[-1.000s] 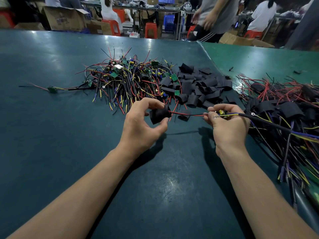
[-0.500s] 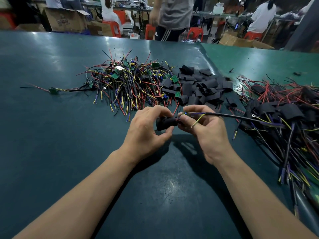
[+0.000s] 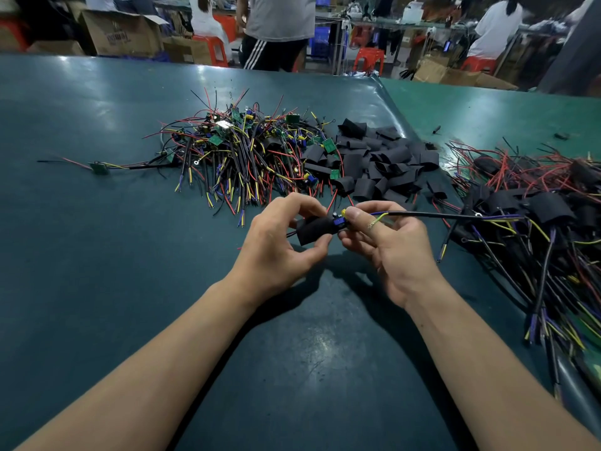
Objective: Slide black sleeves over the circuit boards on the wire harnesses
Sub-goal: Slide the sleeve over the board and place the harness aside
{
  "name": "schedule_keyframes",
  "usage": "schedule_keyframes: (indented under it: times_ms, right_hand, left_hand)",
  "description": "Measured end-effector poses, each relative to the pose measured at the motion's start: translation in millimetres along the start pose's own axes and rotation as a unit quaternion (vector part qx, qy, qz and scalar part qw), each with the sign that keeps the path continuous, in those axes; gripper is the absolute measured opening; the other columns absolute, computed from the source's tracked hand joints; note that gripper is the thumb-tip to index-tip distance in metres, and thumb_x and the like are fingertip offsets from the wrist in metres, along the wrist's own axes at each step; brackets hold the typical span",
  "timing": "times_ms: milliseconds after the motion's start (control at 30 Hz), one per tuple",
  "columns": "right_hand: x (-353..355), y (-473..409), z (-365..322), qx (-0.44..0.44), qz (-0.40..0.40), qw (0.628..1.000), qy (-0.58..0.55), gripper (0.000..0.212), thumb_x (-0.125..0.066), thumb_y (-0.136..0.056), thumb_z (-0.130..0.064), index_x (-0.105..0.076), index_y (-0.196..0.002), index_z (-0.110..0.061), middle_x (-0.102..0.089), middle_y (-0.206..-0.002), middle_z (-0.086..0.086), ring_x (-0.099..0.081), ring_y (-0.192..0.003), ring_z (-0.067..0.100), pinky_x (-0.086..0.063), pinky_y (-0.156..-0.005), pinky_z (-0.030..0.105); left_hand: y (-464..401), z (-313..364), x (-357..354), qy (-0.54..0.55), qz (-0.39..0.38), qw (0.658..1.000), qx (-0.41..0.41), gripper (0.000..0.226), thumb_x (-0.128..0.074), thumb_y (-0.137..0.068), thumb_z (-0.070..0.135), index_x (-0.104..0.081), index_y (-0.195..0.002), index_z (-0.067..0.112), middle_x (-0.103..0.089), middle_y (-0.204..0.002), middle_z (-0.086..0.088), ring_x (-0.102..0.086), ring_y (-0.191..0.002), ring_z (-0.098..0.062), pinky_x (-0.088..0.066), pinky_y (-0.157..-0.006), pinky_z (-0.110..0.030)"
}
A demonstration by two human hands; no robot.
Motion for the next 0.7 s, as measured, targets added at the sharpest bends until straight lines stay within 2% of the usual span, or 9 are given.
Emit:
schedule_keyframes:
  times_ms: [233,333,400,500,633,700]
  right_hand:
    - [4.2,1.8,-1.4,0.065,0.06,0.994,0.057,0.017,-0.078,-0.079,-0.005,-0.064,-0.073,-0.011,-0.071,-0.069,0.007,-0.065,-0.061,0.018,-0.052,-0.053,0.023]
    - [-0.8,4.3,-5.8,0.117,0.032,0.984,0.13,0.015,-0.079,-0.078,-0.007,-0.068,-0.072,-0.014,-0.072,-0.071,0.007,-0.067,-0.064,0.017,-0.054,-0.056,0.024]
    - [-3.6,6.5,-8.0,0.123,0.01,0.985,0.122,0.01,-0.079,-0.078,-0.013,-0.072,-0.073,-0.018,-0.073,-0.075,0.007,-0.069,-0.069,0.018,-0.054,-0.057,0.024]
    - [-4.3,6.7,-7.0,0.077,0.006,0.992,0.096,0.008,-0.078,-0.076,-0.024,-0.074,-0.069,-0.023,-0.072,-0.074,0.004,-0.068,-0.071,0.015,-0.054,-0.056,0.025]
    - [-3.0,6.1,7.9,-0.06,0.034,0.997,-0.027,0.013,-0.073,-0.083,-0.014,-0.067,-0.073,-0.011,-0.072,-0.071,0.003,-0.068,-0.065,0.013,-0.053,-0.051,0.02]
    - [-3.7,6.9,10.1,-0.072,0.034,0.996,-0.04,0.013,-0.073,-0.083,-0.012,-0.065,-0.074,-0.008,-0.071,-0.07,0.004,-0.068,-0.063,0.012,-0.053,-0.051,0.019]
  left_hand:
    - [-0.4,1.4,-0.1,0.055,0.014,0.998,0.015,0.032,-0.078,-0.076,0.007,-0.061,-0.101,0.016,-0.07,-0.097,0.0,-0.068,-0.093,-0.014,-0.057,-0.084,-0.041]
    - [-0.7,1.4,-0.4,0.071,0.021,0.997,0.024,0.03,-0.077,-0.077,0.007,-0.061,-0.1,0.016,-0.07,-0.096,0.0,-0.07,-0.092,-0.014,-0.058,-0.085,-0.04]
    - [-0.9,0.5,1.0,0.083,0.038,0.995,0.027,0.028,-0.076,-0.077,0.006,-0.06,-0.098,0.015,-0.07,-0.095,-0.002,-0.07,-0.092,-0.016,-0.058,-0.086,-0.041]
    - [-1.2,1.2,1.0,0.088,0.035,0.995,0.015,0.029,-0.075,-0.077,0.004,-0.059,-0.099,0.016,-0.069,-0.097,-0.006,-0.07,-0.093,-0.02,-0.057,-0.087,-0.044]
    - [0.3,3.6,-4.0,0.067,0.003,0.998,-0.008,0.033,-0.075,-0.077,0.004,-0.059,-0.102,0.019,-0.068,-0.1,-0.006,-0.068,-0.096,-0.023,-0.056,-0.088,-0.046]
    - [0.1,4.2,-4.2,0.064,0.004,0.998,-0.013,0.033,-0.075,-0.077,0.004,-0.058,-0.102,0.019,-0.068,-0.101,-0.006,-0.068,-0.096,-0.023,-0.056,-0.088,-0.046]
Point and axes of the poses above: each hand's wrist, its own y-axis away from the middle knuckle, its own x-axis out of the back of the hand, z = x × y, the point moved 5 cm from there along -y, towards the middle knuckle
